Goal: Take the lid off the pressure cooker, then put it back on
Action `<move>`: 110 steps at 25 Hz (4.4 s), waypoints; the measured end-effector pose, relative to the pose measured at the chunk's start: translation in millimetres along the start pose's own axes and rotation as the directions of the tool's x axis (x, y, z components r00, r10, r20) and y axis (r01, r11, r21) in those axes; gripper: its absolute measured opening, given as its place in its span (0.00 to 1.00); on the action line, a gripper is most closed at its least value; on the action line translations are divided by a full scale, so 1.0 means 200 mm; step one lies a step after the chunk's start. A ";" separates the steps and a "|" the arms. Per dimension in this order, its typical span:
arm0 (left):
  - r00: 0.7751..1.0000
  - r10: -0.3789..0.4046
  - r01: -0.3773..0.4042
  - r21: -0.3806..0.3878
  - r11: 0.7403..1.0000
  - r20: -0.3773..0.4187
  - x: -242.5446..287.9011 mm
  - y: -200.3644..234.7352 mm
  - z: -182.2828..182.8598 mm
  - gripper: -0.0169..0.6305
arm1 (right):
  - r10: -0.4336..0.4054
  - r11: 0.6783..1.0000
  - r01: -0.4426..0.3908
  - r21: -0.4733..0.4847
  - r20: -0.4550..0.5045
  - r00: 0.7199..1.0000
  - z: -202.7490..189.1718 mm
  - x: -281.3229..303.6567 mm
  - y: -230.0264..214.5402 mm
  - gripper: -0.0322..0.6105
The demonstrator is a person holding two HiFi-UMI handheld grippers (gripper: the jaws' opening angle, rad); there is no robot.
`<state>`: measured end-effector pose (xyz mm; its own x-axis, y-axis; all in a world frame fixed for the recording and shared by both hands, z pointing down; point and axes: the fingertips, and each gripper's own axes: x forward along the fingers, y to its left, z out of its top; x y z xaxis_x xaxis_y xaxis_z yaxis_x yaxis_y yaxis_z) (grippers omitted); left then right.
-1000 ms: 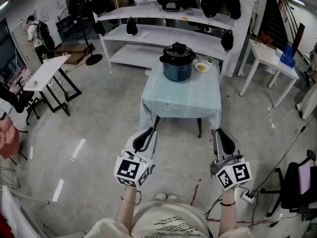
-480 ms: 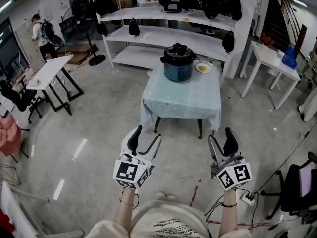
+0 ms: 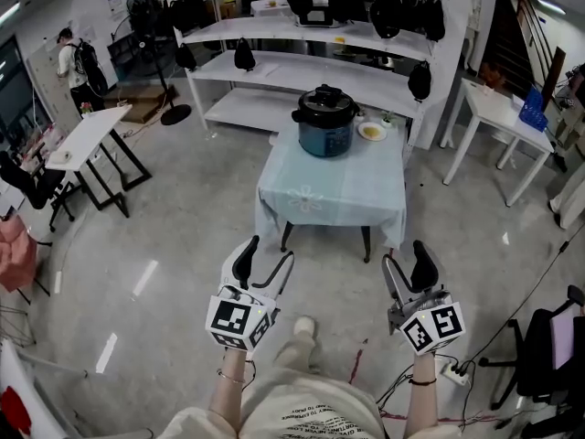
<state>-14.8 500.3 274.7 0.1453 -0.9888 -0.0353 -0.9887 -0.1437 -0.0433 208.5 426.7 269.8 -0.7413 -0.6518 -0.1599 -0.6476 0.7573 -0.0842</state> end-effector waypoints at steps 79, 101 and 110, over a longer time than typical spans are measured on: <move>0.974 -0.167 0.168 -0.009 0.986 -0.155 2.91 1.34 -0.40 0.46 | 0.198 0.980 -0.200 0.013 -0.218 0.956 -0.56 2.88 -1.43 0.51; 0.675 -0.562 0.666 0.067 0.743 -0.478 3.31 1.35 -0.56 0.48 | 0.529 0.830 -0.553 0.071 -0.413 0.741 -0.77 3.25 -1.34 0.53; 0.474 -0.691 0.837 0.036 0.545 -0.545 3.35 1.27 -0.61 0.49 | 0.578 0.780 -0.618 0.095 -0.489 0.653 -0.82 3.30 -1.29 0.54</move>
<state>-174.1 -204.2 361.2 0.7319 -0.3916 0.5577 -0.4162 -0.9049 -0.0892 -142.7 -206.7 348.1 -0.9446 -0.0086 0.3282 -0.0300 0.9977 -0.0601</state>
